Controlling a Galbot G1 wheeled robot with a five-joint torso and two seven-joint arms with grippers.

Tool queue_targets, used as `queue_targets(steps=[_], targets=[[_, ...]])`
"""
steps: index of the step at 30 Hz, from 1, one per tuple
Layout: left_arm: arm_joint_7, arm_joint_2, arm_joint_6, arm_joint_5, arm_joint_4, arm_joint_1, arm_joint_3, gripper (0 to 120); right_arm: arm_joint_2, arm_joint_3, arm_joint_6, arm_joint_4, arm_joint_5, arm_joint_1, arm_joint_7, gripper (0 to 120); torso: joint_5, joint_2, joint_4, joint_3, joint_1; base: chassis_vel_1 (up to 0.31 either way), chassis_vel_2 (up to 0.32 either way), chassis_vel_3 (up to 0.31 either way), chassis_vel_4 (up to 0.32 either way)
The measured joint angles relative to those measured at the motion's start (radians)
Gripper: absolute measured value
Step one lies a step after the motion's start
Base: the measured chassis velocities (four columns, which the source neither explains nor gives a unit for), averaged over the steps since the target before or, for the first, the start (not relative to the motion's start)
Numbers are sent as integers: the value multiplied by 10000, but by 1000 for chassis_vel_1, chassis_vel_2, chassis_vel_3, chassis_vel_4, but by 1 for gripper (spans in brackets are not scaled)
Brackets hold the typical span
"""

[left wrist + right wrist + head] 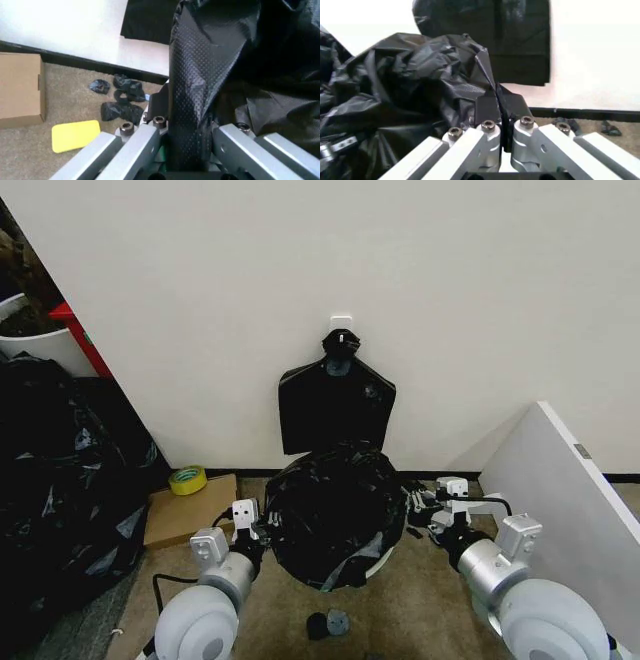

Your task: Place the garbage bag over the trash bin.

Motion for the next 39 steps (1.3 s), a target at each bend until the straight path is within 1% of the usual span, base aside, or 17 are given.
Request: queue_targets(steps=[6,9,13,14,17,19,23,24,31,33,34,35,36,37,39], targets=[[145,40,-110,-253,-13,15,-52,1,-134,519,-134,-573,385,34,-124,0,-1,0,0,0,0,0,0,0,0],[188,304,-193,-625,-125,5,-102,1,-281,816,-180,-1098,513,-122,-791,0,1,0,0,0,0,0,0,0,0],[194,305,-393,-756,-133,-52,-119,1,-275,815,-97,-1330,195,-575,-1795,0,1,0,0,0,0,0,0,0,0],[194,305,-393,-756,-133,-52,-119,1,-275,815,-97,-1330,195,-575,-1795,0,1,0,0,0,0,0,0,0,0],[133,103,-613,-916,-111,-104,-114,1,-136,606,7,-1481,-161,-1117,-2534,0,-1,0,-1,0,0,0,0,0,0],[119,44,-669,-1036,-130,-111,-102,1,-15,452,95,-1769,-235,-1260,-2748,0,0,0,-1,0,0,0,0,0,0],[90,-38,-684,-1084,-160,-133,-71,1,225,304,226,-2206,-243,-1278,-2905,0,2,0,0,0,0,0,0,0,0],[64,-82,-684,-1089,-169,-147,-54,1,403,285,344,-2353,-229,-1253,-2999,0,2,0,-1,0,0,0,0,0,0],[-80,-148,-662,-1008,17,-155,-23,1,711,400,598,-2176,-414,-1442,-3073,0,1,0,-1,0,0,0,0,0,0],[-143,-139,-624,-999,144,-218,-36,1,799,533,699,-2020,-505,-1524,-2957,8,0,0,1,0,0,0,0,0,0],[-155,-136,-617,-1002,166,-230,-40,1,811,566,727,-1991,-533,-1546,-2939,10,1,0,1,0,0,0,0,0,0],[-208,-115,-585,-1030,287,-279,-55,1,835,664,807,-1920,-690,-1630,-2875,16,0,0,0,0,0,0,0,0,0],[-229,-109,-575,-1037,345,-298,-59,1,844,700,856,-1897,-771,-1667,-2835,20,0,0,0,0,0,0,0,0,0],[-229,-109,-575,-1037,345,-298,-59,1,844,700,856,-1897,-771,-1667,-2835,20,0,0,0,0,0,0,0,0,0],[-312,-94,-566,-1091,589,-380,-85,1,900,947,1017,-1761,-1051,-1896,-2704,30,1,0,2,0,0,0,0,0,0]])
